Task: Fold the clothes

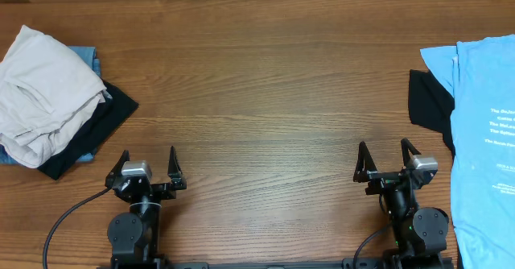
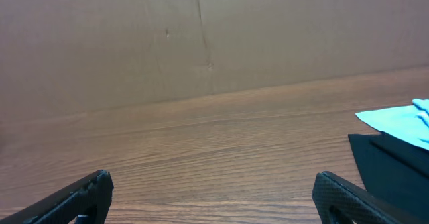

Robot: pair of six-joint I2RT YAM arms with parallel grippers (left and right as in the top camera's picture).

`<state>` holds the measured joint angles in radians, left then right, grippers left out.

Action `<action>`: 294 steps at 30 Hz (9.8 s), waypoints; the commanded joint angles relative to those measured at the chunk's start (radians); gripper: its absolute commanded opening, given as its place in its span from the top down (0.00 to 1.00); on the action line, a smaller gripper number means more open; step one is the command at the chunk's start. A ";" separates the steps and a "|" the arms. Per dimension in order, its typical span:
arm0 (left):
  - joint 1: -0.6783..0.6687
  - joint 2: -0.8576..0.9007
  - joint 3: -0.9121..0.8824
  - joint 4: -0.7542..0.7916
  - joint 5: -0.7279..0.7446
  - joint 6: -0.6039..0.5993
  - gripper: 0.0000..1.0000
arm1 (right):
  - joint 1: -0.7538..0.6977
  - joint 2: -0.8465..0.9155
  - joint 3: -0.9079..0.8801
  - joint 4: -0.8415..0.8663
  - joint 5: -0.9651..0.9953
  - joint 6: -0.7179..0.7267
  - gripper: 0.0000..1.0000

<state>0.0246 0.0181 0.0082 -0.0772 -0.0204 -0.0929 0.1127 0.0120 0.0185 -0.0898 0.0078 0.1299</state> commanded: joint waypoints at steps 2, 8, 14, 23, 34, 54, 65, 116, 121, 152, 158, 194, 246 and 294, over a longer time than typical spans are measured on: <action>-0.005 0.005 -0.003 0.003 -0.012 0.026 0.00 | -0.002 -0.008 -0.008 0.005 -0.001 0.059 0.00; -0.005 0.005 -0.003 0.003 -0.012 0.026 0.00 | -0.002 -0.007 0.191 -0.093 -0.001 0.130 0.00; -0.005 0.005 -0.003 0.003 -0.013 0.026 0.00 | -0.002 0.112 0.522 -0.229 0.037 0.130 0.00; -0.005 0.005 -0.003 0.003 -0.012 0.026 0.00 | -0.003 0.709 1.069 -0.445 0.038 0.044 0.00; -0.005 0.005 -0.003 0.003 -0.012 0.026 0.00 | -0.236 1.411 1.795 -0.881 0.069 -0.012 0.00; -0.005 0.005 -0.003 0.003 -0.012 0.026 0.00 | -0.460 2.170 1.794 -0.397 0.108 -0.134 0.10; -0.005 0.005 -0.003 0.003 -0.012 0.026 0.00 | -0.541 2.403 1.786 -0.262 0.131 -0.100 0.21; -0.005 0.005 -0.003 0.003 -0.012 0.026 0.00 | -0.465 2.451 1.886 -0.339 -0.002 -0.314 0.96; -0.005 0.005 -0.003 0.003 -0.012 0.026 0.00 | -0.465 2.401 1.915 -0.338 -0.002 -0.313 0.96; -0.005 0.005 -0.003 0.003 -0.012 0.026 0.00 | 0.700 2.033 1.916 -0.549 -0.137 0.177 0.96; -0.005 0.005 -0.003 0.003 -0.012 0.026 0.00 | 0.612 1.919 1.920 -0.566 -0.137 0.105 0.16; -0.005 0.005 -0.003 0.003 -0.012 0.026 0.00 | -0.096 2.300 1.765 -0.906 -0.077 0.152 0.85; -0.005 0.005 -0.003 0.003 -0.012 0.026 0.00 | -0.467 2.144 1.549 -0.843 -0.069 -0.105 0.85; -0.005 0.005 -0.003 0.003 -0.012 0.026 0.00 | 0.082 2.278 1.934 -1.009 -0.046 0.317 0.96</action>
<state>0.0246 0.0246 0.0082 -0.0780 -0.0238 -0.0929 0.1802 2.2250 1.9892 -1.1419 -0.0849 0.3927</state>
